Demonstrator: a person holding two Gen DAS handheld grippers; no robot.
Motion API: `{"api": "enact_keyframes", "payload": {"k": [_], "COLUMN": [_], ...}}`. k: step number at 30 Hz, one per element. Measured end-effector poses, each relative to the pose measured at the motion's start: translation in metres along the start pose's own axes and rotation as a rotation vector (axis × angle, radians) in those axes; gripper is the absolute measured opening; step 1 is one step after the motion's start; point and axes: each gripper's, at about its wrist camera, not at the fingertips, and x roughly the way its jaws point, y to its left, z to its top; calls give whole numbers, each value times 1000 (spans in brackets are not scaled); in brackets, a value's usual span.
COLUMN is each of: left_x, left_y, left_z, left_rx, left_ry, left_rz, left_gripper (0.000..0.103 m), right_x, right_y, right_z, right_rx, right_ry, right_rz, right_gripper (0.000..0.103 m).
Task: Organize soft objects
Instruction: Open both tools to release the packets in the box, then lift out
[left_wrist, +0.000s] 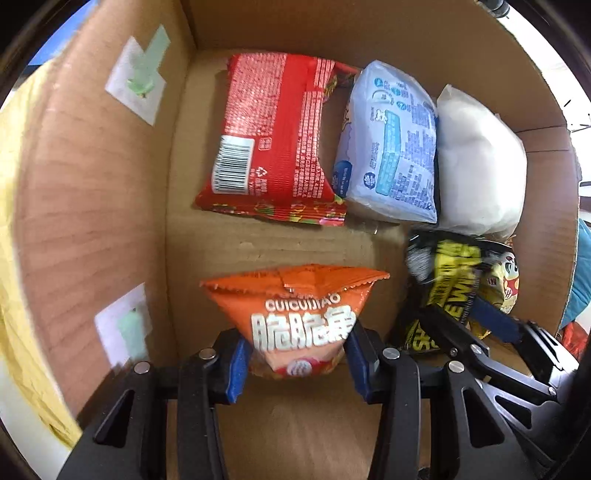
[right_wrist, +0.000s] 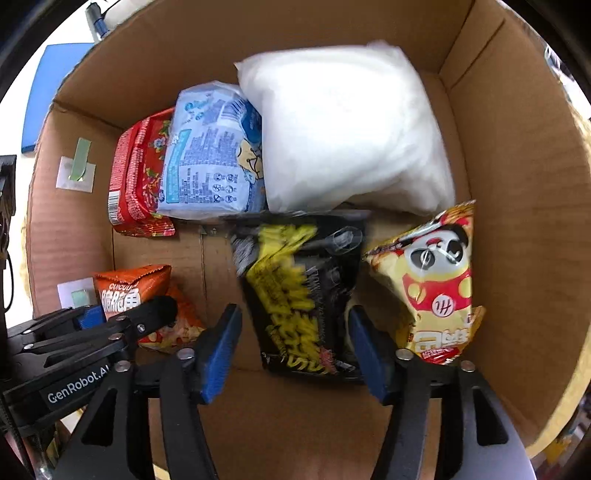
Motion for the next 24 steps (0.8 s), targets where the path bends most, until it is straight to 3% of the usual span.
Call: {"api": "enact_keyframes", "payload": {"k": [7, 12, 19, 24], "left_x": [-24, -50, -96, -128], "left_y": [-8, -20, -42, -41], "left_z": [-8, -23, -55, -70], "left_rx": [-8, 2, 23, 18], "left_ry": [-71, -146, -296, -370], "left_rz": [15, 41, 77, 98], "left_gripper": [49, 57, 93, 96], "right_x": [-19, -36, -71, -106], "right_y": [26, 37, 47, 45], "right_z": [-5, -8, -20, -40], "right_rx": [-46, -53, -62, -68], "right_ry": [-30, -54, -123, -182], "right_rz": [-36, -39, -50, -55], "right_gripper": [71, 86, 103, 103]}}
